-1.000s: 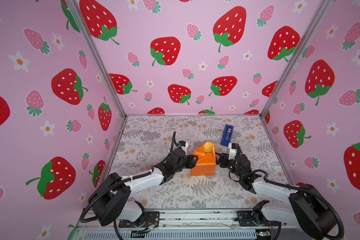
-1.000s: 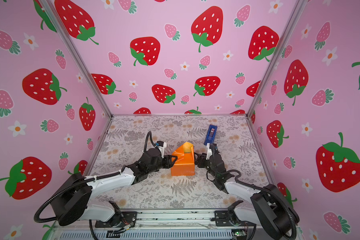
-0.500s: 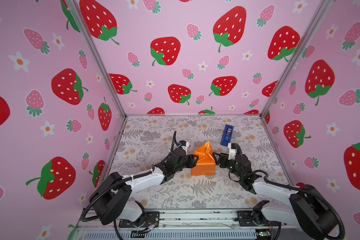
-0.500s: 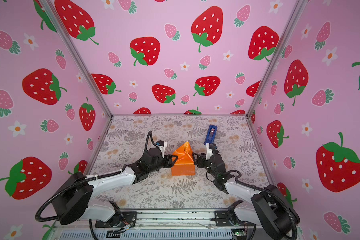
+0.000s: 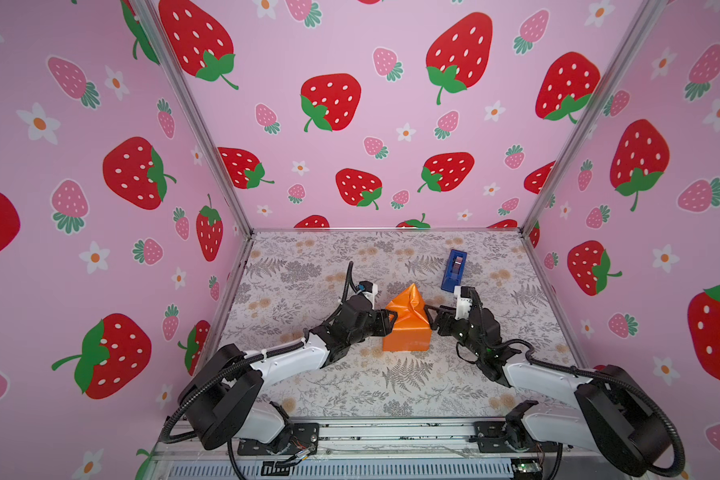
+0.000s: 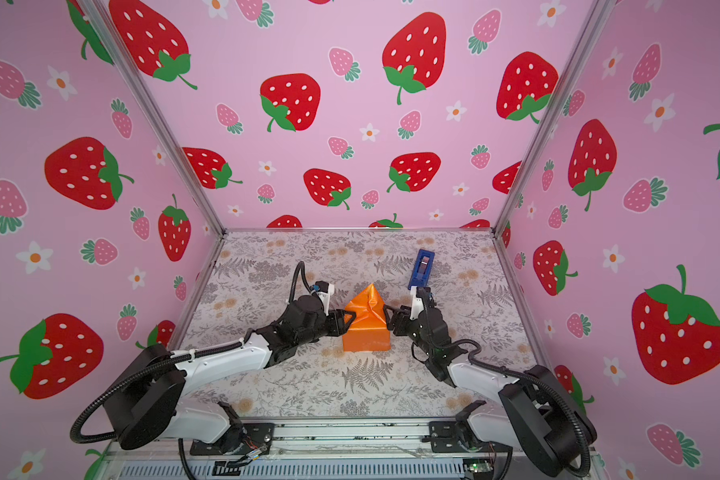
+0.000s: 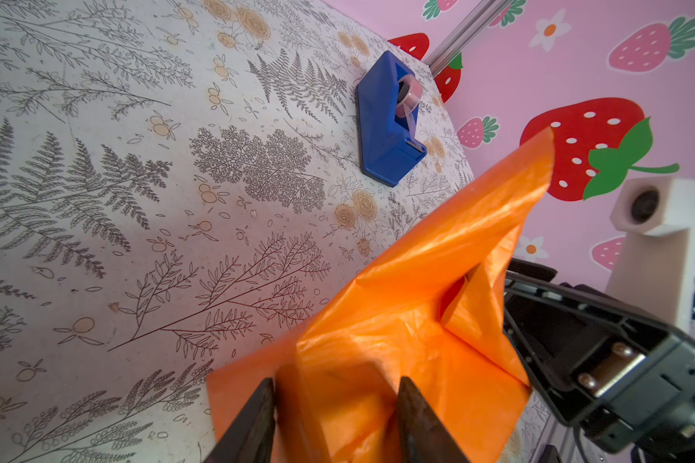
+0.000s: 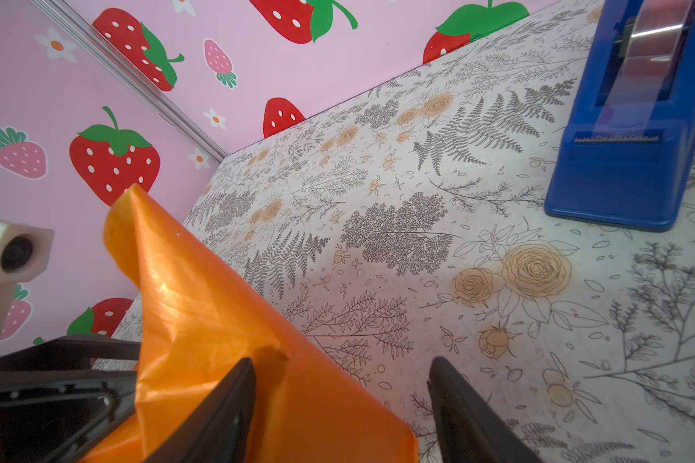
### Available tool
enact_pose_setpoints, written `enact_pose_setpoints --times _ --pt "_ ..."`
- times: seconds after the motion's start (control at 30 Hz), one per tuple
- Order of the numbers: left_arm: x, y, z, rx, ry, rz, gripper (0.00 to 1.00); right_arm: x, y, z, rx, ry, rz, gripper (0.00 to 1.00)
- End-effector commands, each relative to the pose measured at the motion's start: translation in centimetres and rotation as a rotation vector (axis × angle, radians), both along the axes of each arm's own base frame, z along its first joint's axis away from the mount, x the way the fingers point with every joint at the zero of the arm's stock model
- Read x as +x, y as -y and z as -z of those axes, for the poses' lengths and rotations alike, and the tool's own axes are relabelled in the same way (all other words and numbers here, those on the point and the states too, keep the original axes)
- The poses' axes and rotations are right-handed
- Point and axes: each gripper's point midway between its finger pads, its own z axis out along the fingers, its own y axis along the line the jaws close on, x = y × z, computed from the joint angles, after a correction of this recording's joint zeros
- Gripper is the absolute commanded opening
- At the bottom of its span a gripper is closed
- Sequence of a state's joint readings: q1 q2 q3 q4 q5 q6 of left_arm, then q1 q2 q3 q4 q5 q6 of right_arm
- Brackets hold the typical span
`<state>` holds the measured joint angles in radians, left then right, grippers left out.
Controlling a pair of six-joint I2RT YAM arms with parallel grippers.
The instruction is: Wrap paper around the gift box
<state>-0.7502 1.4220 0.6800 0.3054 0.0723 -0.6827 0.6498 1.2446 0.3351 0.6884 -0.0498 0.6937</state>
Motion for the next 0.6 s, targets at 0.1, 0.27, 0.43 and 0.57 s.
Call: enact_pose_setpoints --times 0.1,0.27,0.43,0.57 --pt "-2.7 -1.8 5.9 0.168 -0.176 0.025 0.50 -1.3 -0.5 2.3 -0.153 -0.056 -0.037 0.78" --pt "-2.7 -1.8 5.9 0.167 -0.178 0.024 0.50 -1.0 -0.5 2.4 -0.211 -0.043 -0.016 0.79" --pt "-2.8 -1.7 6.0 0.168 -0.182 0.032 0.50 -0.9 -1.2 2.4 -0.234 -0.038 -0.028 0.80" --pt "-2.8 -1.8 6.1 0.171 -0.186 0.031 0.49 -0.9 -2.0 2.0 -0.242 -0.026 -0.047 0.80"
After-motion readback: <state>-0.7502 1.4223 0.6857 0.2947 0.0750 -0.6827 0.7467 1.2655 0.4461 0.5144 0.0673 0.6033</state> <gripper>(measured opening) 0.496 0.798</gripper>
